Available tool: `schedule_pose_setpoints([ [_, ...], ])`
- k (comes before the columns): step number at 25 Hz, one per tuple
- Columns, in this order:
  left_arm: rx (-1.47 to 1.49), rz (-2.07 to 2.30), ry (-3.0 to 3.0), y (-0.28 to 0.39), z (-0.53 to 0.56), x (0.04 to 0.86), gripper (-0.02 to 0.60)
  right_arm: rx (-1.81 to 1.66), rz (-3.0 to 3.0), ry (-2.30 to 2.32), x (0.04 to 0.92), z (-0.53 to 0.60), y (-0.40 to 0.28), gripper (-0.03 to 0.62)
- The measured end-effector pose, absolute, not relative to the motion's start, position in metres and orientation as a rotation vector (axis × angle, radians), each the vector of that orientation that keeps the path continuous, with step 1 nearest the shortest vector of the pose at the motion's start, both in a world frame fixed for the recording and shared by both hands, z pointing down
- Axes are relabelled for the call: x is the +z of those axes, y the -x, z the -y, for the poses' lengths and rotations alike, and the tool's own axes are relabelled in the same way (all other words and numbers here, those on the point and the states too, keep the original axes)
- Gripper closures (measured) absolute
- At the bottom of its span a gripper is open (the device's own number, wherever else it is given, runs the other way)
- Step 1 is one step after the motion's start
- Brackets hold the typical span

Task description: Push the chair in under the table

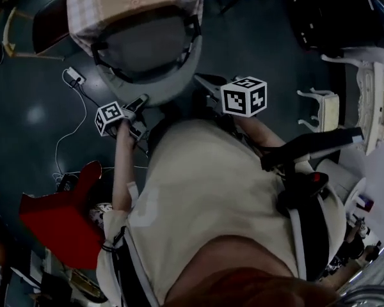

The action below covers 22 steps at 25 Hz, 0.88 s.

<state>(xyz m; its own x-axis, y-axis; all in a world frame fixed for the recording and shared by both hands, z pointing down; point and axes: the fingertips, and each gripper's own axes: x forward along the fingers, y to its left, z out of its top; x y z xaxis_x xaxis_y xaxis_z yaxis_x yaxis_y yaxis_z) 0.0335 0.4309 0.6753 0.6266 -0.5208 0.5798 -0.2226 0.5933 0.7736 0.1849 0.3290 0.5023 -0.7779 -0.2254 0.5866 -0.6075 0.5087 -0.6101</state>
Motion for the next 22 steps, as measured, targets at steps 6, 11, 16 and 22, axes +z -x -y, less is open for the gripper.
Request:
schedule_pose_setpoints([
  [6,0.102,0.832,-1.167,-0.052,-0.443,0.647,0.335,1.266,2.313,-0.805,0.5,-0.343,-0.199,0.583],
  [11,0.288,0.809,-1.212,-0.066,-0.455,0.643,0.365,1.282,2.345,-0.894,0.49,-0.349,-0.223,0.583],
  [16,0.367,0.759,-1.26,-0.072,-0.457,0.635,0.411,1.352,2.293,-0.976,0.499,-0.351,-0.241,0.583],
  [22,0.448,0.7,-1.358,-0.078,-0.457,0.615,0.532,1.334,2.274,-0.952,0.504,-0.357,-0.239,0.583],
])
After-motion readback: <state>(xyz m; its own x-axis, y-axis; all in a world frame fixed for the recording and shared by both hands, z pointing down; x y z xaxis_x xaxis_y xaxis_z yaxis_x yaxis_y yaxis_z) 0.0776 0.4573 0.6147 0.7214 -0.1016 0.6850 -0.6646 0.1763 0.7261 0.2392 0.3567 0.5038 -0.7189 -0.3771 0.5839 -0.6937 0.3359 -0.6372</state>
